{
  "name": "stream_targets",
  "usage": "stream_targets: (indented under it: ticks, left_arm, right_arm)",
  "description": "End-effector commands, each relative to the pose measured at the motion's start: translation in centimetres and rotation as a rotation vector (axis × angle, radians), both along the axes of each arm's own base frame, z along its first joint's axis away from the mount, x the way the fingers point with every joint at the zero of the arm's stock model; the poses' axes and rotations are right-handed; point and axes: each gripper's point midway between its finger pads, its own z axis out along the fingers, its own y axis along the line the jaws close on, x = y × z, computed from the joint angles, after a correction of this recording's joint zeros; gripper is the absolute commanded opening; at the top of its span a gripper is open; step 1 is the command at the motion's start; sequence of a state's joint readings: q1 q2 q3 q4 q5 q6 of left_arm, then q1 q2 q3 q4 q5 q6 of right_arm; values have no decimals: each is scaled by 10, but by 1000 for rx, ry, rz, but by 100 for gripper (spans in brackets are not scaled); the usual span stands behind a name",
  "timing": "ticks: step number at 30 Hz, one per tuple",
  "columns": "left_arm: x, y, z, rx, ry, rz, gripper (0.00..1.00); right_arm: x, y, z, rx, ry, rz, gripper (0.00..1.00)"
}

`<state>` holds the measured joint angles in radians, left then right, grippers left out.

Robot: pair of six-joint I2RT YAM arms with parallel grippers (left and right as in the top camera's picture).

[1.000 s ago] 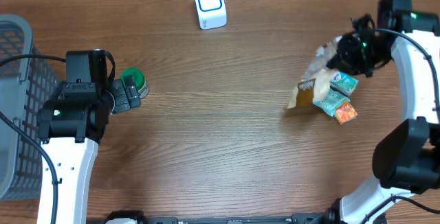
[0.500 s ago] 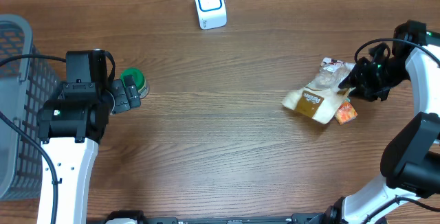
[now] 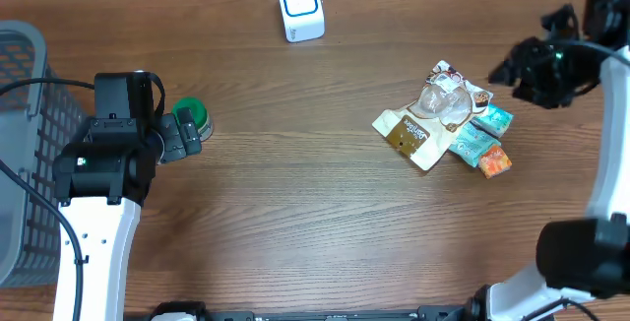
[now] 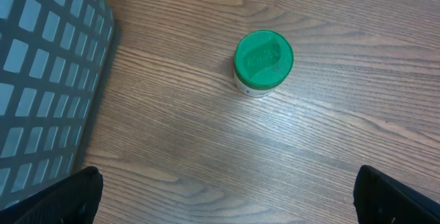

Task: Scan the item barcode

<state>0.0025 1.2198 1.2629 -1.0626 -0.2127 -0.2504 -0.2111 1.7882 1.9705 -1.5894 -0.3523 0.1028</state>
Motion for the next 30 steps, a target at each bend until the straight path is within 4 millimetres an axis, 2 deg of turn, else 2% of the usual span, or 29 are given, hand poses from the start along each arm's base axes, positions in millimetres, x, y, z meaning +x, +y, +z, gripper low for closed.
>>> stream_targets:
  ticks: [1, 3, 5, 9, 14, 15, 18, 19, 22, 25, 30]
  left_arm:
    - [1, 0, 0, 3, 4, -16, 100]
    - [1, 0, 0, 3, 4, -16, 100]
    - [1, 0, 0, 3, 4, -16, 99]
    - [1, 0, 0, 3, 4, -16, 100]
    - [1, 0, 0, 3, 4, -16, 100]
    - [1, 0, 0, 3, 4, -16, 100]
    - [1, 0, 0, 3, 4, -16, 100]
    - [6, 0, 3, 0, -21, -10, 100]
    - [23, -3, 14, -25, -111, -8, 100]
    - [20, -23, 9, -130, -90, -57, 100]
    - [23, -30, 11, -157, -104, -88, 100]
  right_arm:
    - [2, 47, 25, 0, -101, 128, 61]
    - [5, 75, 19, 3, -110, 203, 66]
    - [7, 99, 9, 6, -112, 268, 67]
    - [7, 145, -32, 24, -68, 346, 69]
    - [12, 171, -87, 68, -24, 262, 68]
    - [13, 179, -108, 86, -17, 223, 68]
    - [11, 192, -134, 115, -27, 209, 68]
    - [8, 200, -148, 126, -39, 215, 68]
    - [5, 214, -164, 141, -69, 236, 69]
    - [2, 223, -172, 149, -98, 261, 73]
    - [6, 226, -174, 149, -127, 265, 80]
